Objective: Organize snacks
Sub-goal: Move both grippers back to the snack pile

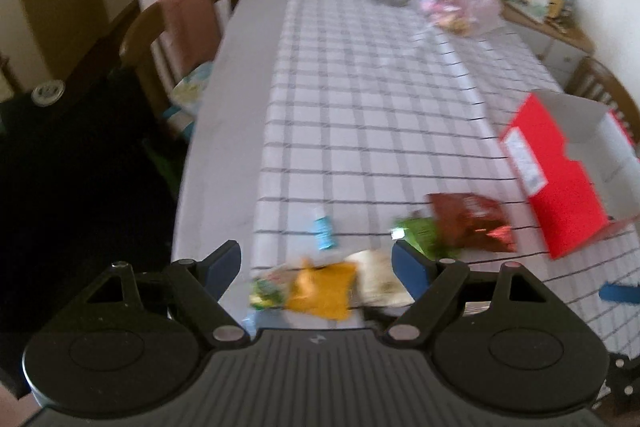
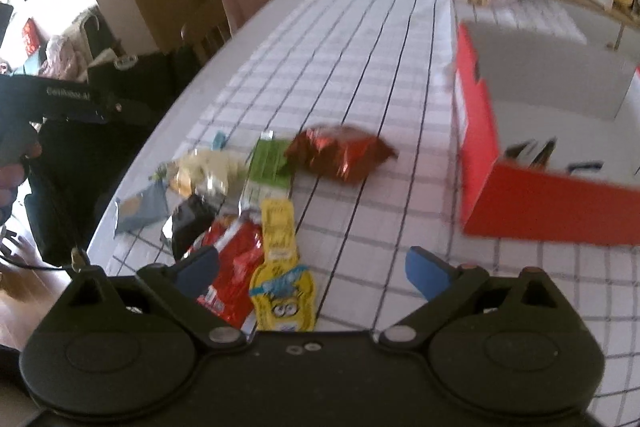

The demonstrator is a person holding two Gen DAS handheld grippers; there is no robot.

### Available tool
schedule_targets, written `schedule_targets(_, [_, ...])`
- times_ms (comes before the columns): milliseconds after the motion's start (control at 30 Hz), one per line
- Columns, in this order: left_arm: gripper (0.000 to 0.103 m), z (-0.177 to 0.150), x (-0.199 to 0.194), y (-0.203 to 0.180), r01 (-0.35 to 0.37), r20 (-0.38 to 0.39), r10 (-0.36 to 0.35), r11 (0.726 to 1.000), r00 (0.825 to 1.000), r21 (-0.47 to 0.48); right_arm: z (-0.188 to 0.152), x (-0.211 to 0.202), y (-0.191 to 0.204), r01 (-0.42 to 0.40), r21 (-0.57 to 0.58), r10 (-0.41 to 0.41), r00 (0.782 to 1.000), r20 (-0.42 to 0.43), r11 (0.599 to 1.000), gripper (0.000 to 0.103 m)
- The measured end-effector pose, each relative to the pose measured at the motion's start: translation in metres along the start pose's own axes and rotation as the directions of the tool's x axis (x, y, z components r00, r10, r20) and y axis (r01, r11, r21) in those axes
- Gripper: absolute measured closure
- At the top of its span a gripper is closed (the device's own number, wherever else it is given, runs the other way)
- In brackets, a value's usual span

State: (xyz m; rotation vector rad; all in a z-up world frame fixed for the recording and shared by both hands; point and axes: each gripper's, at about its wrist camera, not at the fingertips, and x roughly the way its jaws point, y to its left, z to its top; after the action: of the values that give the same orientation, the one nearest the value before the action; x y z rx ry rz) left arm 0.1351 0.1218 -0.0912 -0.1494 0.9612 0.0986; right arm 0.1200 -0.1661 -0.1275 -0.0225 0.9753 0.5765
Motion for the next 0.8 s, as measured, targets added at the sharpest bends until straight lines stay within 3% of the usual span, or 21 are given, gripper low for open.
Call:
schedule_targets(167, [0.02,-0.002,0.025,0.031,-0.006,-0.063,0.005,1.0,0.998,-0.019,-0.012,0.017,0.004,-0.013,0.012,0.013,0.998,-0.068,1.0,0.01])
schedule_targets(433, [0.02,-0.009,0.069,0.047,0.039,-0.184,-0.037,0.999,0.982,0.009,-0.02,0.038,0.004,-0.027,0.009,0.027,0.991,-0.132,1.0,0.019])
schedule_targets(800, [0.023,-0.008,0.091,0.05,0.096,-0.231,-0.073,0.991,0.97,0.091,-0.021,0.056,0.001,-0.06,0.057,0.068,0.984,-0.165,0.997,0.026])
